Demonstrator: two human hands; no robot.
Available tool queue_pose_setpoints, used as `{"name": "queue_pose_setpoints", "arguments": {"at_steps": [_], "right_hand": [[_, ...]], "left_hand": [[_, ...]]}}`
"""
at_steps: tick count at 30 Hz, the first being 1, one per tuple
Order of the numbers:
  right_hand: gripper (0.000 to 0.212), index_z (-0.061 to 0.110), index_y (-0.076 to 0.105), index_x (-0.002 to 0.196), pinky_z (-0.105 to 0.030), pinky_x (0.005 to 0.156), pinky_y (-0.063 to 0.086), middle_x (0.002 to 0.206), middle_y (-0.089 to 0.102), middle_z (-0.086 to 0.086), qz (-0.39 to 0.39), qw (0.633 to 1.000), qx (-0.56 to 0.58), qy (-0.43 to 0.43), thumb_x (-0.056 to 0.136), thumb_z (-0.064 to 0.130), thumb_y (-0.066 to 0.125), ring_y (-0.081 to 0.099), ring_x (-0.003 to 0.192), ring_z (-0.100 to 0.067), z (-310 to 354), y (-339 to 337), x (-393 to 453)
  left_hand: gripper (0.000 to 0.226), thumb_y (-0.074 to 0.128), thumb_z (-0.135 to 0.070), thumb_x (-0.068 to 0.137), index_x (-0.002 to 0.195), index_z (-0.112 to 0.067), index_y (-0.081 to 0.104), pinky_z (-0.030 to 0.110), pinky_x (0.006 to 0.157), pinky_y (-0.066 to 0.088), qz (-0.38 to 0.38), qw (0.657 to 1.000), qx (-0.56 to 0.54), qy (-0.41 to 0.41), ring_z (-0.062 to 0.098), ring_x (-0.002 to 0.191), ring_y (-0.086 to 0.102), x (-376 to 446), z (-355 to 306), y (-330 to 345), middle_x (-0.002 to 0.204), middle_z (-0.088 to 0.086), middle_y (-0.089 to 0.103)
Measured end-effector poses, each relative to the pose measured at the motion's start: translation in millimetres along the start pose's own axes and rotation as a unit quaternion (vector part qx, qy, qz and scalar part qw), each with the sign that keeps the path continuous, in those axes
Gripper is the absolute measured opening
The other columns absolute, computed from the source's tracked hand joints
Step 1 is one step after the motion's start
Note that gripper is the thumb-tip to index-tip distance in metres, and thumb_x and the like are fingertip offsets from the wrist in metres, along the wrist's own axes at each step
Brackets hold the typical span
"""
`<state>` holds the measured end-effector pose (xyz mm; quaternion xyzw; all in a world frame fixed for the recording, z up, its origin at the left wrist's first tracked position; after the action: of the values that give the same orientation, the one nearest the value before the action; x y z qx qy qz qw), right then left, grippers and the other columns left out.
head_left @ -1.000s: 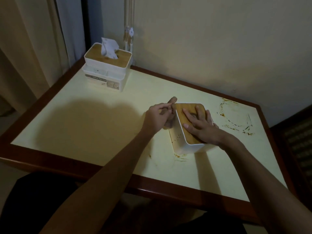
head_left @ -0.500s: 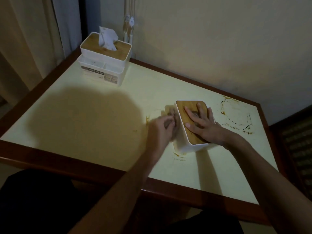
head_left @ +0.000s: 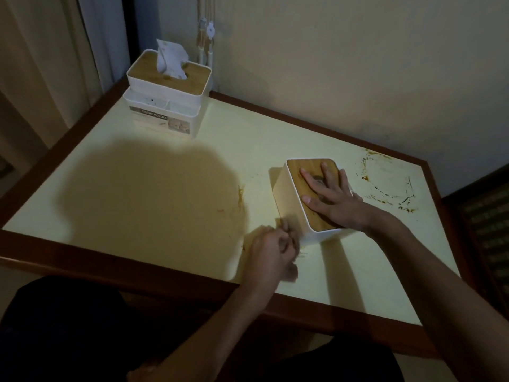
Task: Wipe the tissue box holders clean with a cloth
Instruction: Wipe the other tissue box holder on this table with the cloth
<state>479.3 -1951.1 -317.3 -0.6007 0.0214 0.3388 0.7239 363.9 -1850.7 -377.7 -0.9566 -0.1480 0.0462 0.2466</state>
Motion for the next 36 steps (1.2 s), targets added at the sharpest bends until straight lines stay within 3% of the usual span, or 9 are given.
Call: {"name": "queue_pose_setpoints", "arguments": {"at_steps": [5, 10, 13, 18, 22, 24, 30, 33, 36], "right_hand": [[0.058, 0.065, -0.001, 0.134, -0.058, 0.111, -0.006, 0.154, -0.027, 0.014, -0.009, 1.0, 0.017, 0.001, 0.089, 0.062, 0.037, -0.031, 0.14, -0.019, -1.0, -1.0, -2.2], [0.058, 0.075, 0.0, 0.122, -0.059, 0.111, -0.005, 0.155, -0.024, 0.016, -0.035, 0.999, 0.019, -0.004, 0.074, 0.079, 0.033, -0.03, 0.141, -0.018, -1.9, -0.2, -3.7], [0.063, 0.076, -0.003, 0.12, -0.059, 0.111, -0.005, 0.155, -0.024, 0.017, -0.049, 0.999, 0.003, -0.012, 0.07, 0.083, 0.034, -0.03, 0.141, -0.018, -2.9, 0.7, -2.2], [0.078, 0.064, -0.003, 0.135, -0.056, 0.113, -0.004, 0.156, -0.023, 0.013, -0.082, 0.997, -0.007, -0.001, 0.071, 0.08, 0.037, -0.026, 0.143, -0.018, -2.3, 1.6, -1.5], [0.109, 0.03, -0.01, 0.15, -0.055, 0.114, -0.001, 0.154, -0.032, 0.004, -0.086, 0.995, 0.016, 0.056, 0.074, 0.072, 0.055, -0.021, 0.144, -0.019, -6.7, -5.4, 1.3], [0.113, 0.026, -0.012, 0.151, -0.057, 0.113, -0.002, 0.155, -0.029, -0.001, -0.073, 0.993, -0.008, 0.092, 0.073, 0.074, 0.055, -0.022, 0.144, -0.026, -6.9, -7.2, 1.3], [0.108, 0.025, -0.005, 0.151, -0.06, 0.112, 0.014, 0.159, -0.012, -0.009, -0.029, 0.993, -0.043, 0.105, 0.075, 0.066, 0.059, 0.002, 0.144, -0.037, 5.3, -14.6, 3.8], [0.113, 0.027, -0.003, 0.151, -0.06, 0.112, 0.018, 0.158, -0.012, -0.004, 0.014, 0.997, -0.034, 0.066, 0.068, 0.058, 0.068, 0.001, 0.144, -0.038, 7.8, -12.2, 1.1], [0.11, 0.028, -0.001, 0.15, -0.058, 0.114, 0.016, 0.158, -0.01, 0.003, 0.049, 0.997, -0.049, 0.025, 0.07, 0.033, 0.073, -0.005, 0.144, -0.037, 9.2, -6.5, -7.2]], "left_hand": [[0.009, 0.068, -0.02, 0.082, 0.084, -0.013, 0.073, 0.009, 0.053, 0.03, 0.057, 0.997, 0.041, -0.007, 0.0, 0.055, 0.045, 22.8, 5.9, 7.3, 0.07, -0.006, 0.058], [0.008, 0.064, -0.009, 0.082, 0.085, -0.007, 0.072, 0.008, 0.054, 0.037, -0.033, 0.999, -0.012, -0.034, 0.014, 0.066, 0.059, 94.5, 6.1, -33.6, 0.076, 0.004, 0.067], [0.012, 0.062, -0.013, 0.087, 0.091, -0.008, 0.072, 0.024, 0.067, 0.054, -0.019, 0.999, -0.03, -0.03, 0.02, 0.07, 0.065, 128.5, 7.4, -41.4, 0.086, 0.011, 0.071], [0.015, 0.066, -0.018, 0.078, 0.085, -0.005, 0.069, 0.023, 0.071, 0.044, -0.033, 0.999, -0.024, 0.007, 0.019, 0.077, 0.062, 98.8, 12.2, -36.2, 0.085, 0.01, 0.07], [0.004, 0.072, -0.007, 0.075, 0.079, -0.006, 0.074, 0.006, 0.065, 0.039, 0.112, 0.99, -0.052, 0.066, -0.006, 0.062, 0.057, 58.2, 8.6, -24.6, 0.077, 0.001, 0.07], [0.011, 0.069, -0.004, 0.079, 0.084, -0.01, 0.075, 0.006, 0.066, 0.043, 0.18, 0.981, -0.071, 0.031, -0.009, 0.063, 0.059, 53.6, 16.6, -26.2, 0.081, -0.002, 0.071], [0.011, 0.058, -0.005, 0.088, 0.086, -0.006, 0.069, 0.015, 0.054, 0.049, 0.015, 0.972, -0.211, -0.1, 0.003, 0.06, 0.065, 68.3, 35.7, -92.2, 0.076, 0.005, 0.068], [0.015, 0.056, -0.008, 0.088, 0.085, -0.01, 0.07, 0.034, 0.071, 0.056, 0.018, 0.965, -0.231, -0.126, 0.019, 0.074, 0.064, 74.6, 39.0, -106.4, 0.086, 0.009, 0.069], [0.017, 0.055, -0.007, 0.087, 0.084, -0.014, 0.07, 0.037, 0.077, 0.054, 0.028, 0.964, -0.226, -0.136, 0.019, 0.079, 0.063, 73.9, 41.7, -110.5, 0.087, 0.006, 0.068]]}}
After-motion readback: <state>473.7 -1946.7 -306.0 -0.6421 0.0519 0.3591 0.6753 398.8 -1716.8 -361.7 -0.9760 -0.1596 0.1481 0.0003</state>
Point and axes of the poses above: each hand's wrist, its own x-axis towards the middle knuckle, its own y-axis out of the palm, z = x × y, the point moved 8 cm from there along x, towards the middle knuckle
